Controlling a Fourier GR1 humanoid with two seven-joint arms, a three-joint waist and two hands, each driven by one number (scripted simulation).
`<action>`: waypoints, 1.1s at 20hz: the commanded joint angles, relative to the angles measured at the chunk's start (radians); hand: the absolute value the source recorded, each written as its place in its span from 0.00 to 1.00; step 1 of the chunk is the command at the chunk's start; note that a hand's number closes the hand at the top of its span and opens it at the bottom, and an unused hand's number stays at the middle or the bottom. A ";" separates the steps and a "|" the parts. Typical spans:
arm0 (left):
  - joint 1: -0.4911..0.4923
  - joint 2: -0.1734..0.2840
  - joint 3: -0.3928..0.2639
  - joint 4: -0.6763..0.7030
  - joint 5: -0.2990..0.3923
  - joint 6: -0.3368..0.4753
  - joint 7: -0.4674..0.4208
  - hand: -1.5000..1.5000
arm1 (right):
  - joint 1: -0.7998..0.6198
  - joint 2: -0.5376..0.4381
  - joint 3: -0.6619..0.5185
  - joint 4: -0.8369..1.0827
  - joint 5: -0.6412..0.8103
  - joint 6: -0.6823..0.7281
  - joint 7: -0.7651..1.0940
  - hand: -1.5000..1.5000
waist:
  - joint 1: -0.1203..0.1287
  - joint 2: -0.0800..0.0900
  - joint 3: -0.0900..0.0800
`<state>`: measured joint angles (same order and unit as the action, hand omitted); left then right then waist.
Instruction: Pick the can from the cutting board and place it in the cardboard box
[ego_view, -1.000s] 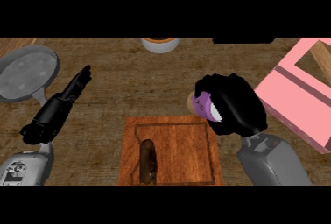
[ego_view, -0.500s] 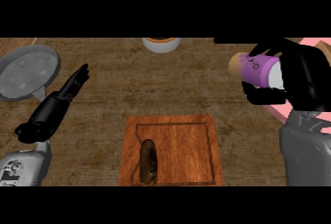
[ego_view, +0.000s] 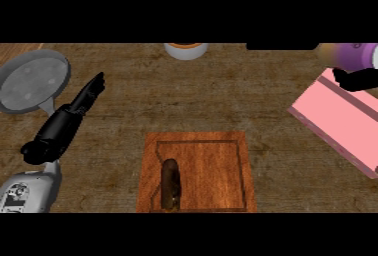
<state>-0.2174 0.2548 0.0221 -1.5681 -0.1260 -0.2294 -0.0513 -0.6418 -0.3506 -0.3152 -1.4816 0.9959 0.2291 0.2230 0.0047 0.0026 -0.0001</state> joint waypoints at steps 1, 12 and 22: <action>0.012 0.007 0.012 -0.001 0.003 -0.008 -0.018 0.50 | 0.032 -0.099 -0.028 0.169 0.003 0.018 -0.090 1.00 | 0.005 0.002 0.000; -0.016 0.005 0.021 0.035 0.012 -0.035 -0.014 0.50 | -0.017 -0.285 0.010 0.499 -0.012 0.287 -0.203 1.00 | 0.003 0.000 0.000; -0.012 -0.041 -0.013 0.018 -0.024 -0.005 -0.014 0.50 | -0.111 -0.347 -0.048 0.761 -0.123 0.276 -0.561 0.00 | 0.013 0.003 0.001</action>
<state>-0.2298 0.2382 0.0296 -1.5436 -0.1366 -0.2458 -0.0690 -0.7113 -0.6982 -0.3325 -0.7673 0.9245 0.5157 -0.2401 0.0160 0.0052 0.0012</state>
